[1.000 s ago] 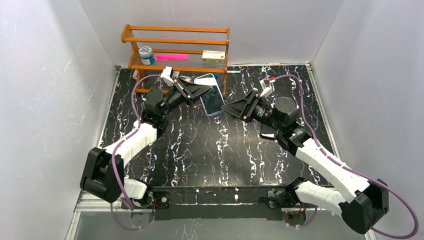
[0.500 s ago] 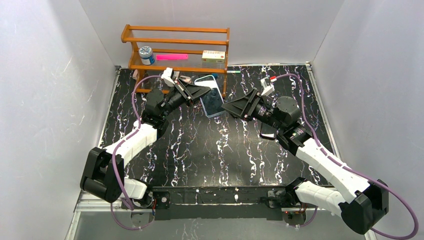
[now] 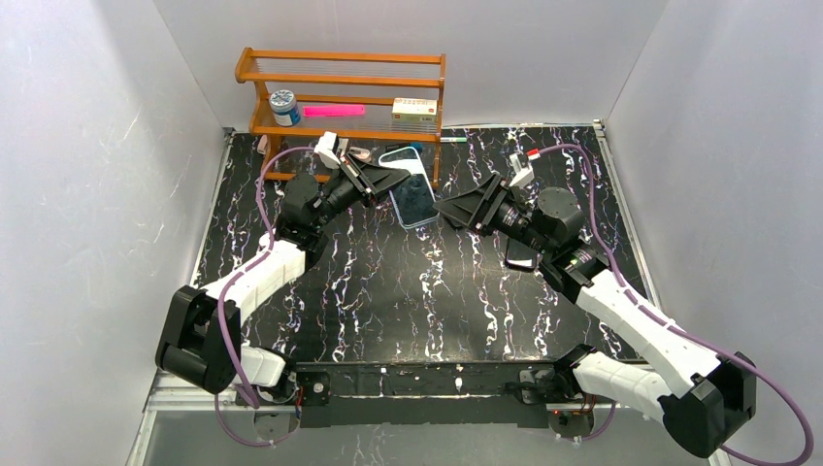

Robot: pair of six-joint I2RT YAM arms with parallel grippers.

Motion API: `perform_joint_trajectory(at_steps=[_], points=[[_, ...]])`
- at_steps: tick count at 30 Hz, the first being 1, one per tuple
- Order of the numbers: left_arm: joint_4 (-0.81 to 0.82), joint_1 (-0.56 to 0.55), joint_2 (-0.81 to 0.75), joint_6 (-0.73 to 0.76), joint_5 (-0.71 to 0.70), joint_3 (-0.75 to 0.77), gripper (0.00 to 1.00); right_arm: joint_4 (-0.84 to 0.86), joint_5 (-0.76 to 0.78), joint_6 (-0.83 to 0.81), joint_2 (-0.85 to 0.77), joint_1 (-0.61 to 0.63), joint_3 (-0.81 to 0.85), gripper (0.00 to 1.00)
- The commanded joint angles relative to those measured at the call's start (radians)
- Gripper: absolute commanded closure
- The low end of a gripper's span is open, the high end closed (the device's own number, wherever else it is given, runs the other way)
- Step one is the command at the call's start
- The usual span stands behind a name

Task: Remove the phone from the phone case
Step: Remove the phone case from the phone.

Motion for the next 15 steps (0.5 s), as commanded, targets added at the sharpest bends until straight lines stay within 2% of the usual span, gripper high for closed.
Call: perform_joint_trajectory(at_steps=[1, 15], points=[[0.067, -0.005, -0.030, -0.009, 0.003, 0.026, 1.00, -0.013, 0.024, -0.033, -0.027, -0.006, 0.013, 0.40], [0.068, -0.007, -0.027, -0.016, 0.007, 0.026, 1.00, 0.080, -0.046, -0.002, 0.013, -0.006, -0.001, 0.45]])
